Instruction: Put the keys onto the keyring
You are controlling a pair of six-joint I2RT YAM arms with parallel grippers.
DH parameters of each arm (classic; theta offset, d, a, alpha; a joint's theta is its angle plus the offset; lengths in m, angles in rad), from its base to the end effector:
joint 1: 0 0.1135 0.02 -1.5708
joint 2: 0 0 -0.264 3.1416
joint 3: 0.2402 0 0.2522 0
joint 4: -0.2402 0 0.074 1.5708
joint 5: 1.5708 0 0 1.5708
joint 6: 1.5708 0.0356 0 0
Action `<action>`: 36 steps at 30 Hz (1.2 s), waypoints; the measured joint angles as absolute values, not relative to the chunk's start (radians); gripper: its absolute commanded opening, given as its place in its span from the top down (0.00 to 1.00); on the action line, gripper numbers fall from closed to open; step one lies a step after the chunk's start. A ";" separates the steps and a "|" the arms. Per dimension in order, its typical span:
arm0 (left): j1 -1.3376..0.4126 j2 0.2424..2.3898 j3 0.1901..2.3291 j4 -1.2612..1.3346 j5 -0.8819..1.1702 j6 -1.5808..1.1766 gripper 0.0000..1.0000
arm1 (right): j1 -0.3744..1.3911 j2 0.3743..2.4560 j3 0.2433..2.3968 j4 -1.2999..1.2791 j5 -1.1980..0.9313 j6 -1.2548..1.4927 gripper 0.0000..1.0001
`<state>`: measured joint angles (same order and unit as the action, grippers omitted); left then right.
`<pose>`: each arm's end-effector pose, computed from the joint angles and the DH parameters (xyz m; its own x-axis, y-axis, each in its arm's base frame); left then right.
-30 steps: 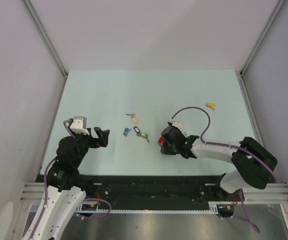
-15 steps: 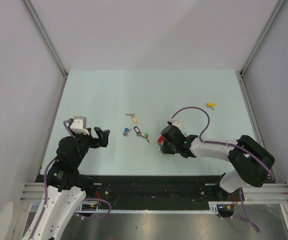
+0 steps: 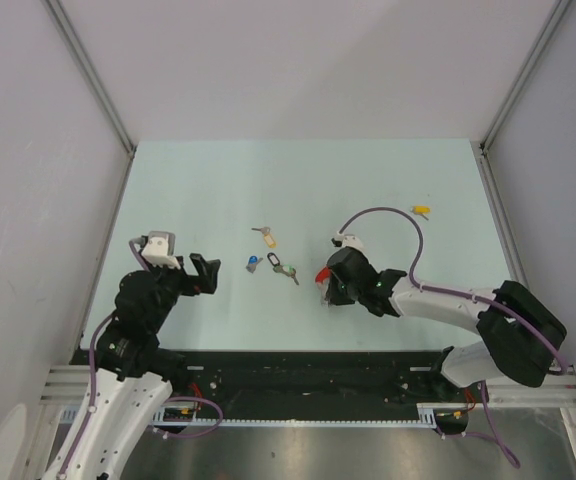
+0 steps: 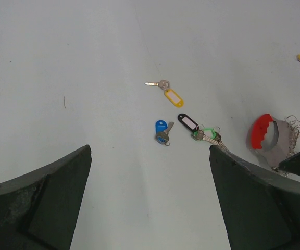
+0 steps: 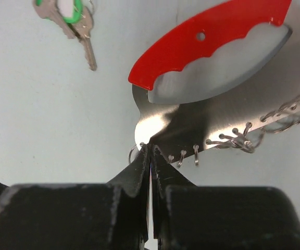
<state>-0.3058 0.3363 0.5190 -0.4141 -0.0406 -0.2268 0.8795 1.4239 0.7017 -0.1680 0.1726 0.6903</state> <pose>0.1029 -0.0310 0.2790 -0.2723 -0.1496 -0.9505 0.2072 0.9555 -0.2098 0.1791 0.2068 0.1730 -0.8215 -0.0087 -0.5702 -0.2166 0.9297 0.2978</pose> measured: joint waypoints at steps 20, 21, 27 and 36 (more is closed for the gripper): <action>-0.310 0.683 0.638 -0.317 0.138 -0.277 0.00 | 1.054 1.502 0.973 -0.503 0.580 0.290 1.00; -0.313 0.703 0.646 -0.308 0.154 -0.281 0.00 | 1.056 1.502 0.973 -0.502 0.608 0.282 1.00; -0.355 0.820 0.696 -0.285 0.250 -0.288 0.00 | 1.067 1.444 0.896 -0.357 0.707 0.203 1.00; -0.448 0.912 0.764 -0.242 0.376 -0.249 0.00 | 1.069 1.154 0.637 0.002 0.696 0.040 1.00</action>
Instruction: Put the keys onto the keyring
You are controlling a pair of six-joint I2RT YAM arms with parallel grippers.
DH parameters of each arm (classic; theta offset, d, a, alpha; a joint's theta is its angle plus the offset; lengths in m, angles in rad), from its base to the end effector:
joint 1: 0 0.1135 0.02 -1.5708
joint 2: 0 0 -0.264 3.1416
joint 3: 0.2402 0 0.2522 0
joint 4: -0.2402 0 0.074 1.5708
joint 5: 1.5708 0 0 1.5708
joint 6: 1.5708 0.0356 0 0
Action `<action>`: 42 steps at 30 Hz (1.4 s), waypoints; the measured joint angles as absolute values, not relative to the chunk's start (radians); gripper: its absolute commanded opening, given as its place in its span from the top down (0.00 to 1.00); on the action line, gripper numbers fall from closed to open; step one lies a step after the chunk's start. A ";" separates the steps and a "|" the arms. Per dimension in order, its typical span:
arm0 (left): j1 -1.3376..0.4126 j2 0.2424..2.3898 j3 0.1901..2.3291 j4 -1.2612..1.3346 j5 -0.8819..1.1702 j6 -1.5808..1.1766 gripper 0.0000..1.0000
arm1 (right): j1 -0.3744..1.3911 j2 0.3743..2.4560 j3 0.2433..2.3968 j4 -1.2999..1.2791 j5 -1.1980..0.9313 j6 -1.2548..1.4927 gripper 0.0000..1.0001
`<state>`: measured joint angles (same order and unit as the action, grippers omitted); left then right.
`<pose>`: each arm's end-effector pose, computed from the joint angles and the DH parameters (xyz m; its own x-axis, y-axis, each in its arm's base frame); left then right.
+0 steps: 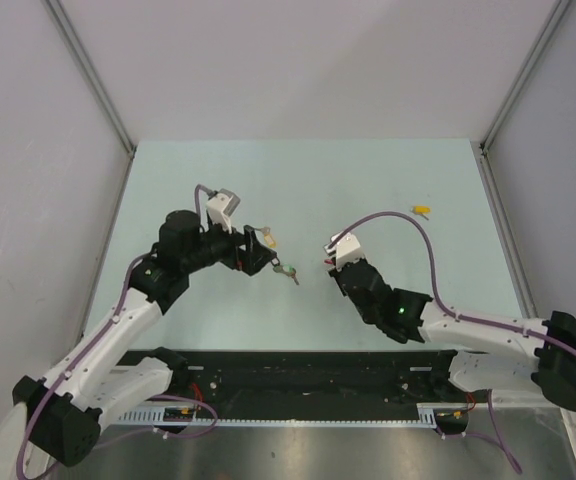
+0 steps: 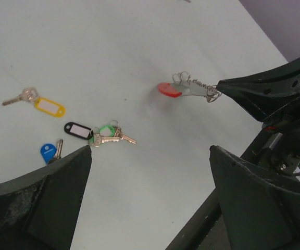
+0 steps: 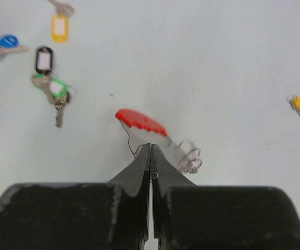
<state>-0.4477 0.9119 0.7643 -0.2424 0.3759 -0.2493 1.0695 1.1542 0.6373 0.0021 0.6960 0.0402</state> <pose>0.1823 -0.1021 0.3048 -0.5070 -0.0111 -0.8619 0.6023 0.7107 -0.3634 0.1373 0.2030 0.2361 -0.2527 -0.3969 -0.8824 -0.3950 0.8748 -0.2804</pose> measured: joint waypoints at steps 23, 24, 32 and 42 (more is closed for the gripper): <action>-0.587 1.142 0.709 0.257 0.558 -0.325 0.17 | 0.898 0.968 0.472 0.339 0.262 -0.072 1.00; -0.587 1.160 0.682 0.305 0.561 -0.346 0.20 | 0.893 0.966 0.467 0.344 0.250 -0.071 1.00; -0.589 1.343 0.591 0.619 0.635 -0.467 0.30 | 0.860 0.965 0.435 0.401 0.170 -0.055 1.00; -0.594 1.452 0.598 0.774 0.788 -0.489 0.37 | 0.855 0.965 0.430 0.423 0.123 -0.053 1.00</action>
